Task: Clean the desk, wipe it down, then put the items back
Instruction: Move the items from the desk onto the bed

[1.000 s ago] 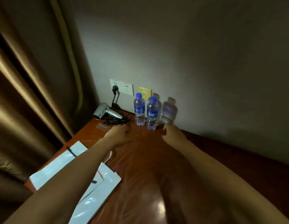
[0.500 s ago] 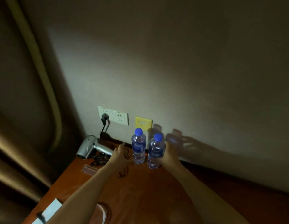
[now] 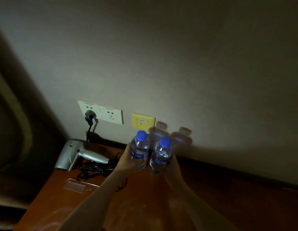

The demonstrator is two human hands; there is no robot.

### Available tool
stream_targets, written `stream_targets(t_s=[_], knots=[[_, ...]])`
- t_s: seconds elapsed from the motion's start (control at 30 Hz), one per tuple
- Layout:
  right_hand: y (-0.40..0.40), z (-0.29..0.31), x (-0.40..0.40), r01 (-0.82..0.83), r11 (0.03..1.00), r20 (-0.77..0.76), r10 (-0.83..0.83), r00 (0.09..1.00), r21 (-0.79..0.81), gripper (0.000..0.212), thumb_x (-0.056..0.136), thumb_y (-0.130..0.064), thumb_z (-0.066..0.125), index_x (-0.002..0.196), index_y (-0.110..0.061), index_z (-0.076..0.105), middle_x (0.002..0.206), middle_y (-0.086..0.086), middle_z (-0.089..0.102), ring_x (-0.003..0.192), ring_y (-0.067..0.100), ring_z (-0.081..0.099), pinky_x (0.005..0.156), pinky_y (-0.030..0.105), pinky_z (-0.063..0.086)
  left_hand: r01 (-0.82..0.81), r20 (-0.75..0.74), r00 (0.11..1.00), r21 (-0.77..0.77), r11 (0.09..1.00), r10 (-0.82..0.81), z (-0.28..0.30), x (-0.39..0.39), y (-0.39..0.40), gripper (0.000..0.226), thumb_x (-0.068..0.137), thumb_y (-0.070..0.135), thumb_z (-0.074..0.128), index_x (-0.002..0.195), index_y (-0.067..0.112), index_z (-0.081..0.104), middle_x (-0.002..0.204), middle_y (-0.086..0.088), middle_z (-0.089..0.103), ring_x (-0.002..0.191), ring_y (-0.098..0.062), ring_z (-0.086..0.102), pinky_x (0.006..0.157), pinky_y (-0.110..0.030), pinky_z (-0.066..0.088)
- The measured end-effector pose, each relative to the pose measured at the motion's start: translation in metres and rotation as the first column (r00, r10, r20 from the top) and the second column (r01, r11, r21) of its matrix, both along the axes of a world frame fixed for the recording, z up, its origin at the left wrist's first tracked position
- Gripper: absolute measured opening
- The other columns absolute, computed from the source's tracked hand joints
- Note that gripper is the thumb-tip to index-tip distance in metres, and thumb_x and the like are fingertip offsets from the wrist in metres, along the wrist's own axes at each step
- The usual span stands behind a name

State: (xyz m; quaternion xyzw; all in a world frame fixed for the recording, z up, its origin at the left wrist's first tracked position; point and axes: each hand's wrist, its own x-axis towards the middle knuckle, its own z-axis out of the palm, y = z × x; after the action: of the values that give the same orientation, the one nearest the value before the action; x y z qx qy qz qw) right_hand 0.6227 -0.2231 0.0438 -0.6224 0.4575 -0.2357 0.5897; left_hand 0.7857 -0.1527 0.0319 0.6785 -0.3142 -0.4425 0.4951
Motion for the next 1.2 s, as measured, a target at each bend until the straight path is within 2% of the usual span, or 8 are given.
stream_targets(t_s=[0.13,0.27,0.33,0.6,0.8,1.03,1.13,1.2], knots=[[0.001,-0.002,0.001,0.048,0.998,0.018,-0.048,0.999,0.040,0.061,0.064,-0.039,0.083,0.112,-0.014,0.055,0.095,0.002,0.068,0.088,0.018,0.068,0.079,0.033,0.057,-0.016,-0.064,0.998,-0.043,0.999,0.013,-0.003,-0.008,0.004,0.072,0.069,0.008,0.080,0.129,0.024,0.044,0.120,0.001,0.060,0.105,-0.013,0.063,0.087,-0.032,0.052],[0.017,-0.005,-0.024,0.139,0.985,0.033,-0.143,0.989,0.100,0.046,0.076,-0.004,0.075,0.114,-0.015,0.052,0.094,0.004,0.067,0.082,0.015,0.069,0.067,0.022,0.055,0.002,-0.095,0.995,-0.056,0.998,-0.008,0.008,-0.034,0.027,0.079,0.049,0.043,0.079,0.118,0.022,0.047,0.111,-0.003,0.062,0.095,-0.013,0.067,0.078,-0.028,0.055],[0.028,-0.001,-0.045,0.211,0.969,0.048,-0.218,0.975,0.125,0.055,0.073,-0.002,0.076,0.120,-0.014,0.050,0.103,0.006,0.066,0.089,0.018,0.068,0.076,0.031,0.054,0.010,-0.131,0.991,-0.071,0.997,-0.019,0.013,-0.049,0.039,0.078,0.049,0.043,0.078,0.116,0.020,0.048,0.107,-0.006,0.063,0.090,-0.010,0.068,0.068,-0.021,0.054],[0.092,0.038,-0.137,0.333,0.934,0.091,-0.346,0.934,0.131,0.059,0.074,-0.008,0.076,0.122,-0.026,0.046,0.108,-0.003,0.060,0.097,0.014,0.060,0.082,0.032,0.046,0.081,-0.232,0.966,-0.141,0.987,-0.113,0.064,-0.130,0.085,0.057,0.068,0.029,0.080,0.116,0.033,0.049,0.111,0.005,0.061,0.096,-0.010,0.062,0.070,-0.023,0.046],[0.153,0.067,-0.230,0.468,0.881,0.125,-0.472,0.873,0.060,0.055,0.078,-0.008,0.072,0.121,-0.026,0.044,0.107,-0.005,0.059,0.092,0.010,0.060,0.070,0.025,0.047,0.254,-0.100,0.957,-0.149,0.956,-0.271,0.093,-0.215,0.101,0.056,0.072,0.030,0.069,0.120,0.031,0.040,0.113,0.004,0.055,0.095,-0.008,0.056,0.089,-0.037,0.046],[0.250,0.108,-0.402,0.656,0.753,0.198,-0.635,0.747,-0.060,0.050,0.073,-0.011,0.077,0.110,-0.032,0.049,0.106,-0.004,0.064,0.090,0.008,0.065,0.068,0.019,0.052,0.582,0.057,0.808,-0.230,0.780,-0.586,0.123,-0.392,0.134,0.039,0.084,0.028,0.062,0.116,0.027,0.040,0.105,0.008,0.057,0.089,-0.006,0.061,0.066,-0.014,0.045],[0.306,0.118,-0.487,0.765,0.635,0.213,-0.737,0.641,-0.105,0.052,0.070,-0.013,0.080,0.109,-0.031,0.052,0.110,-0.001,0.065,0.094,0.009,0.065,0.073,0.021,0.054,0.690,0.046,0.706,-0.267,0.673,-0.707,0.141,-0.482,0.168,0.038,0.083,0.029,0.063,0.115,0.028,0.043,0.106,0.006,0.059,0.089,-0.008,0.062,0.069,-0.018,0.050],[0.346,0.123,-0.539,0.836,0.537,0.210,-0.810,0.548,-0.111,0.051,0.070,-0.015,0.081,0.109,-0.031,0.053,0.110,-0.001,0.065,0.096,0.011,0.064,0.077,0.024,0.053,0.743,0.000,0.637,-0.269,0.613,-0.771,0.147,-0.537,0.201,0.055,0.068,0.054,0.072,0.111,0.031,0.047,0.107,0.006,0.061,0.093,-0.014,0.065,0.076,-0.028,0.053]])
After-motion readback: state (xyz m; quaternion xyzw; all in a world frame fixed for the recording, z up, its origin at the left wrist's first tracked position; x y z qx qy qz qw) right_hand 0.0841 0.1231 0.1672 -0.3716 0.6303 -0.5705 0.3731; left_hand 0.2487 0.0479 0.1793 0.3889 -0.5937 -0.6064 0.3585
